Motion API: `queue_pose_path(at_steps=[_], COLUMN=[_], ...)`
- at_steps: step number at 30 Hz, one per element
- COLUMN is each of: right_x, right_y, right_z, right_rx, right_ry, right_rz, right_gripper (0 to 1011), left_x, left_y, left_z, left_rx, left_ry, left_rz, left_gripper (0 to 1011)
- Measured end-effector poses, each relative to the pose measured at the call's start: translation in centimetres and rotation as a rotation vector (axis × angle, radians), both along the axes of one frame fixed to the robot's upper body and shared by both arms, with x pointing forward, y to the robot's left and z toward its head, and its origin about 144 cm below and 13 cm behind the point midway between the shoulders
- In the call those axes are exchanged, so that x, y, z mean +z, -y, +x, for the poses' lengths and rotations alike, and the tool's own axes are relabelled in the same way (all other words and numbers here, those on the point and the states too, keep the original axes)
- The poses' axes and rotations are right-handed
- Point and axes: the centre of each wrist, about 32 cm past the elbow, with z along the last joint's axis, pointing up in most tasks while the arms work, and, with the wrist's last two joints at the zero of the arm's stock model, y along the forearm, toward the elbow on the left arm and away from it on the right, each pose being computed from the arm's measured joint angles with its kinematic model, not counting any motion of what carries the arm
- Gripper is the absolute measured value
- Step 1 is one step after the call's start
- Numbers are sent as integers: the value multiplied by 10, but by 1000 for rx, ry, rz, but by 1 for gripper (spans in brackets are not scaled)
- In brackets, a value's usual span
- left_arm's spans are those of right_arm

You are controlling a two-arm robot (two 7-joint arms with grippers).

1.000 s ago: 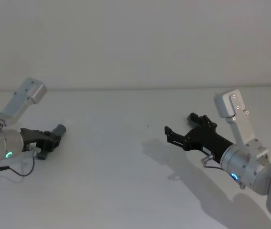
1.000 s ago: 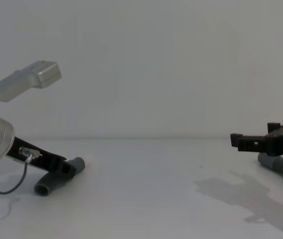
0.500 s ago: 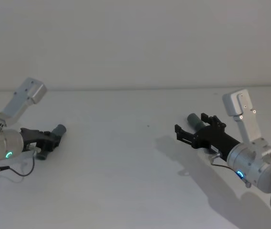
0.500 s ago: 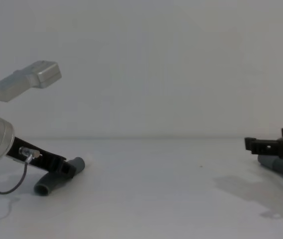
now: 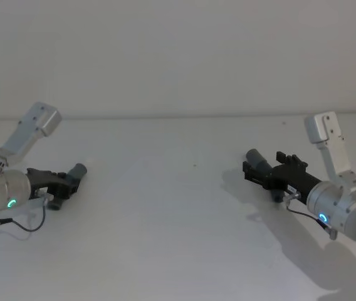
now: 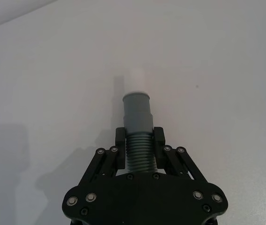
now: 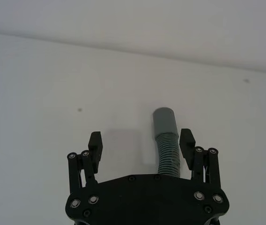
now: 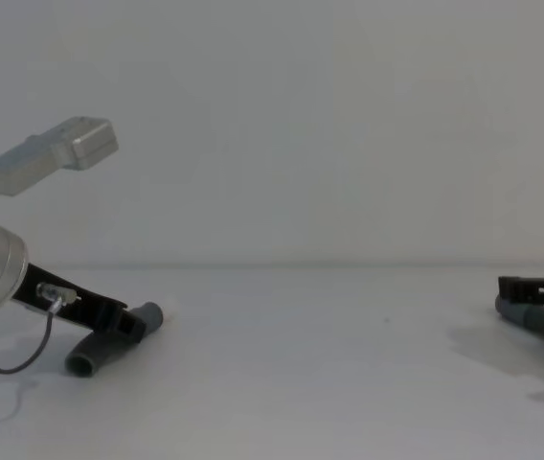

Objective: Use both hands to pick up one end of the pipe from the table, align the ends, and insert them.

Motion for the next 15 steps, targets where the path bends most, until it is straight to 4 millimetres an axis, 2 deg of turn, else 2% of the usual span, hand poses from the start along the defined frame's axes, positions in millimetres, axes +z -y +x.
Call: queue_pose_path(at_steps=[15], right_x=[24], right_y=[1], right_z=[23], right_rx=[-7], right_ry=[-140], right_rz=[17], right_gripper=[1002], left_x=[0], left_y=[0], left_z=[0], left_rx=[0], left_ry=[0], left_rz=[0], left_gripper=[313])
